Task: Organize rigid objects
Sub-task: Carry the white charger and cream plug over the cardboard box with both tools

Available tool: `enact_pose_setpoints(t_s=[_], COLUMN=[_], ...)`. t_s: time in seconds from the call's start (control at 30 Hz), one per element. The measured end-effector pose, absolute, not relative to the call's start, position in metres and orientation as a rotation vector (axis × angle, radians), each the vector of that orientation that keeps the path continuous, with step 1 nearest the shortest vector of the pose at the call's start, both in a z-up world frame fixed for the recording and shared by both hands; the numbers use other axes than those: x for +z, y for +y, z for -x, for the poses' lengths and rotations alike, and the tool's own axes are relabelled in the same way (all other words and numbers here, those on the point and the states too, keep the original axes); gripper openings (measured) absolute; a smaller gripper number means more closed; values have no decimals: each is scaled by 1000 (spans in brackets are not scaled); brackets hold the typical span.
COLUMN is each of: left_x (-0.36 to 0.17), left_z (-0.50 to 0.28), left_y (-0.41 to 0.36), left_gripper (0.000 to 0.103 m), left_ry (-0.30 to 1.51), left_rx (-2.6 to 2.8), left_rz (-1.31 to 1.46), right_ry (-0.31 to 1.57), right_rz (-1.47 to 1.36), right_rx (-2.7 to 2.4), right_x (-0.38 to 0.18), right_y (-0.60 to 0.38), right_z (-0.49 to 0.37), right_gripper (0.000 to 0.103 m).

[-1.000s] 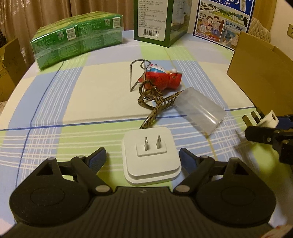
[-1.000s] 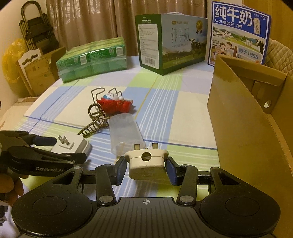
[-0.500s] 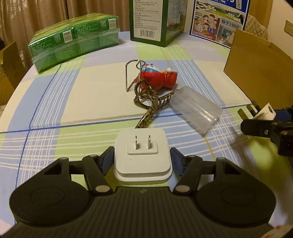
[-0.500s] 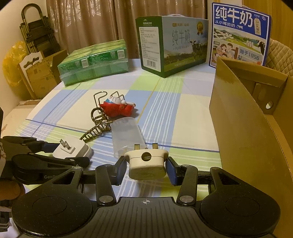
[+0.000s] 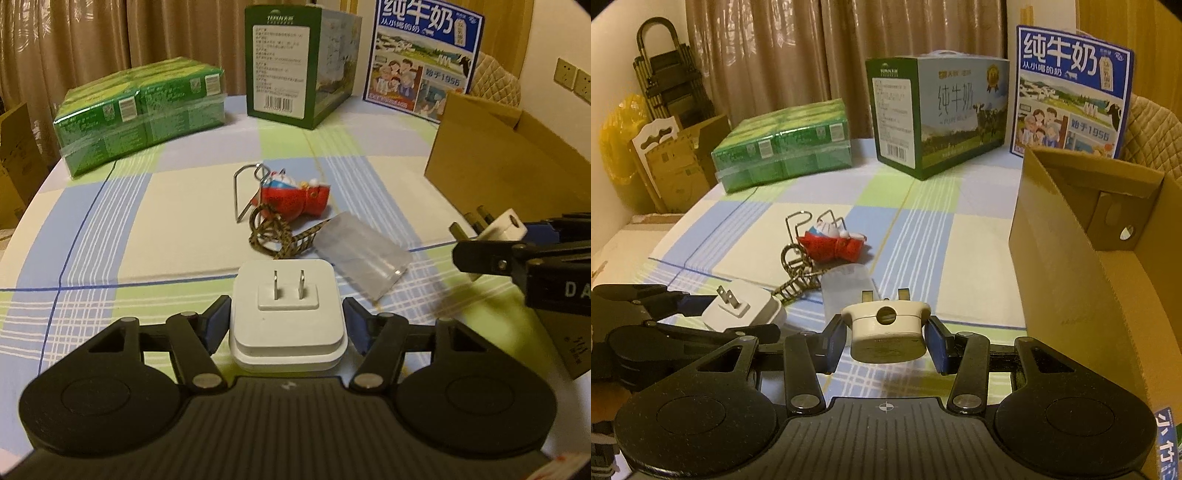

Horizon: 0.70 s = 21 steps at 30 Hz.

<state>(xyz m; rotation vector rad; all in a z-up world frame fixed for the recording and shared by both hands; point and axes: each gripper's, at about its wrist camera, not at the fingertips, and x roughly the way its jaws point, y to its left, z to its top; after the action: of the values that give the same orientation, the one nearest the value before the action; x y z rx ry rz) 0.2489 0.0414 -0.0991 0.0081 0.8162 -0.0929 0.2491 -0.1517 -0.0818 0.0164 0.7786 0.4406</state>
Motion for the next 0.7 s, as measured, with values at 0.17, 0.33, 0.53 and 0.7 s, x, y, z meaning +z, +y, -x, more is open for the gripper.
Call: enact_pose_setpoints(t_s=[0.17, 0.33, 0.53, 0.7], left_x=[-91, -85, -70, -60], left_z=[-242, -233, -208, -178], left_y=[39, 39, 33, 23], left_gripper=[61, 61, 61, 60], left_ry=[795, 786, 762, 753], left_rx=[-106, -105, -108, -106], left_rz=[-10, 8, 31, 66], right_ry=[753, 736, 717, 706], right_rz=[-19, -33, -40, -78], right_rx=[435, 423, 402, 384], right_x=[-70, -60, -46, -34], right_y=[-150, -150, -153, -165], right_z=[-247, -244, -233, -212], right_gripper=[43, 43, 43, 43])
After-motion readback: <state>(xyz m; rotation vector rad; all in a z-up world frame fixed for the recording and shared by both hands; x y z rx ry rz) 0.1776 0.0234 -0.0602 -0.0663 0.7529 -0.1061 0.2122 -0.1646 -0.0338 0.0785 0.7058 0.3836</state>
